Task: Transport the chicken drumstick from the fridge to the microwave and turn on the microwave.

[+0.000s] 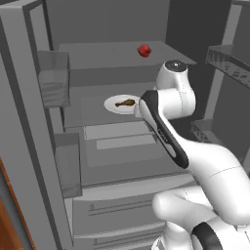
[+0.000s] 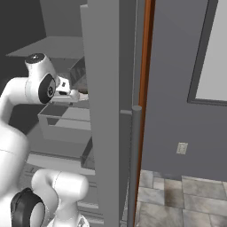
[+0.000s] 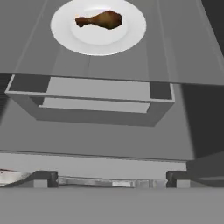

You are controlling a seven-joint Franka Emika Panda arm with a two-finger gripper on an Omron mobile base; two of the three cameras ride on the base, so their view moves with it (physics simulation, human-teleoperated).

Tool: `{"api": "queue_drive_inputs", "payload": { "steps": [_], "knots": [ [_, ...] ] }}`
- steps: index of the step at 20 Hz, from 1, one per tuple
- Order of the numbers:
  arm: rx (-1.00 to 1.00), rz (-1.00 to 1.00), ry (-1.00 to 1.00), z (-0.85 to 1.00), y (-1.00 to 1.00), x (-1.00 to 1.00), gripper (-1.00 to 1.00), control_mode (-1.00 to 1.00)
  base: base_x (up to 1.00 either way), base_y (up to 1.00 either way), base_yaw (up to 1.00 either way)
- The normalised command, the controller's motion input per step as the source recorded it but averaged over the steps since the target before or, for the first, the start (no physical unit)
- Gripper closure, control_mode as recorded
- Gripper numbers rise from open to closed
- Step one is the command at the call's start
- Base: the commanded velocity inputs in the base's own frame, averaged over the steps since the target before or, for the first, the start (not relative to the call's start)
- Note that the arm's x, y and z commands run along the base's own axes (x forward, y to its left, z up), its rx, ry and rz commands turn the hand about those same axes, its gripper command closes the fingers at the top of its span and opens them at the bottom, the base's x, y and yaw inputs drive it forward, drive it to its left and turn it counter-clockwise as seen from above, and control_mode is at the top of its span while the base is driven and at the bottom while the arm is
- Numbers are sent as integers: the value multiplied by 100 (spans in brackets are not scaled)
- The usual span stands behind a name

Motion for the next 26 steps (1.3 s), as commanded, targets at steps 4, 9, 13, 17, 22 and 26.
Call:
{"api": "queue_drive_inputs", "payload": {
  "steps": [4, 9, 13, 17, 22, 26],
  "knots": [
    [-3, -3, -13, 2, 48, 27, -100, -100, 0, 0, 0],
    [-1, -10, -3, 9, 33, 34, -100, -100, 0, 0, 0],
    [-2, -6, 9, 20, 23, 42, -100, -100, 0, 0, 0],
    [-6, -3, 13, 26, 18, 36, -100, -100, 0, 0, 0],
    [-6, 0, 13, 13, 5, 27, -100, -100, 0, 0, 0],
    [-13, 8, 0, -11, 0, 25, -100, -100, 0, 0, 0]
  ]
}}
